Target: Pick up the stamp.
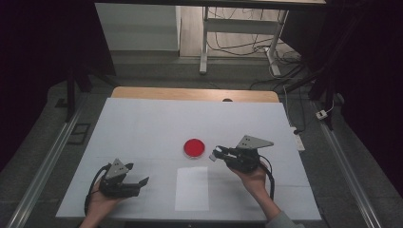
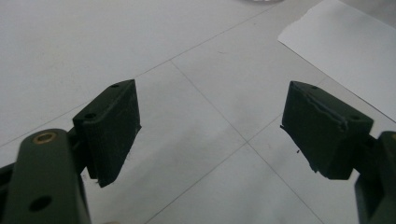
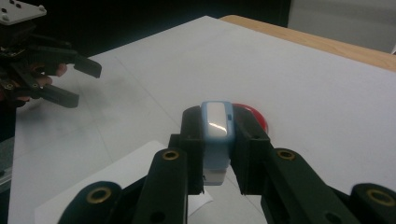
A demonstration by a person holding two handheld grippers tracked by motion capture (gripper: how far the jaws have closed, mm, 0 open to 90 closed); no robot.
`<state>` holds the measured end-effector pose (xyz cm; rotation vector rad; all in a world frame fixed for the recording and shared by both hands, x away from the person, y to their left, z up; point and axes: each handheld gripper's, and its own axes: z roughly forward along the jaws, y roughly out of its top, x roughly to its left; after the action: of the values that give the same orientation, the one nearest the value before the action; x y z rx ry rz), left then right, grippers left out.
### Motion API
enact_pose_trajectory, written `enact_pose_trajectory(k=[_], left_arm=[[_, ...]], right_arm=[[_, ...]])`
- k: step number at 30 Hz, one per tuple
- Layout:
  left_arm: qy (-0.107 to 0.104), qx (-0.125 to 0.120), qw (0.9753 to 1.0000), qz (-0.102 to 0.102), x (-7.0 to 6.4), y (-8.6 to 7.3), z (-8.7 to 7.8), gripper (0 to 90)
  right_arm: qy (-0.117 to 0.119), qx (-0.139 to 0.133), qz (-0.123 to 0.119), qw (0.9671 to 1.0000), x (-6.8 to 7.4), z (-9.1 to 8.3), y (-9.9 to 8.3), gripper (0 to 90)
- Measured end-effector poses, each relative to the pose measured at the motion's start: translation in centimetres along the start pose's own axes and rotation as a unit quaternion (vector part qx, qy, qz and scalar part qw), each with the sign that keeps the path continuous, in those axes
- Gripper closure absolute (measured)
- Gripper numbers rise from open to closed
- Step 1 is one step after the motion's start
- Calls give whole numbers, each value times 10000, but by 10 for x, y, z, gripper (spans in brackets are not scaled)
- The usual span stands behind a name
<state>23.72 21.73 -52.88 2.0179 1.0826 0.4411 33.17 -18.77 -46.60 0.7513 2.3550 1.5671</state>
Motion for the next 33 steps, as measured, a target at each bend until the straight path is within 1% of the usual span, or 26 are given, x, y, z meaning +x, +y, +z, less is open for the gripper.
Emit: enact_pose_trajectory(k=[2,4,7,10,11,13,15,19,20,21,22,23,24,27,33], left_arm=[[1,-2,10000,-23,0,0,0,193],[-7,-31,10000,-79,1,0,0,193],[-14,-38,9999,-105,1,1,1,192],[-25,-36,9999,-113,1,2,2,192],[-22,-45,9999,-118,1,3,2,191],[-25,-60,9999,-115,0,3,2,192],[-25,-53,9999,-107,0,4,2,192],[5,-31,10000,-68,-1,3,2,191],[14,-39,10000,-68,-2,3,2,191],[16,-47,10000,-72,-2,3,1,191],[15,-61,10000,-68,-3,3,1,191],[18,-69,10000,-60,-3,3,0,191],[20,-72,10000,-53,-4,3,0,191],[39,-83,9999,-45,-4,3,0,192],[76,-98,9999,-43,-4,3,-1,192]], right_arm=[[19,-10,5,10000,1,2,0,754],[86,-18,70,9999,3,5,0,753],[101,-30,79,9999,5,8,1,753],[126,-32,90,9999,5,10,1,753],[146,-59,148,9998,6,12,2,753],[165,-53,173,9997,6,13,2,753],[175,-15,116,9998,10,16,2,753],[214,-31,93,9997,15,19,3,753],[221,-17,73,9997,18,19,4,753],[265,-27,62,9996,23,21,5,753],[265,-27,62,9996,23,21,5,753],[290,-13,9,9996,28,22,5,753],[290,-13,9,9996,28,22,5,753],[321,-1,-54,9995,35,25,5,753],[319,-31,-3,9995,33,23,4,753]])
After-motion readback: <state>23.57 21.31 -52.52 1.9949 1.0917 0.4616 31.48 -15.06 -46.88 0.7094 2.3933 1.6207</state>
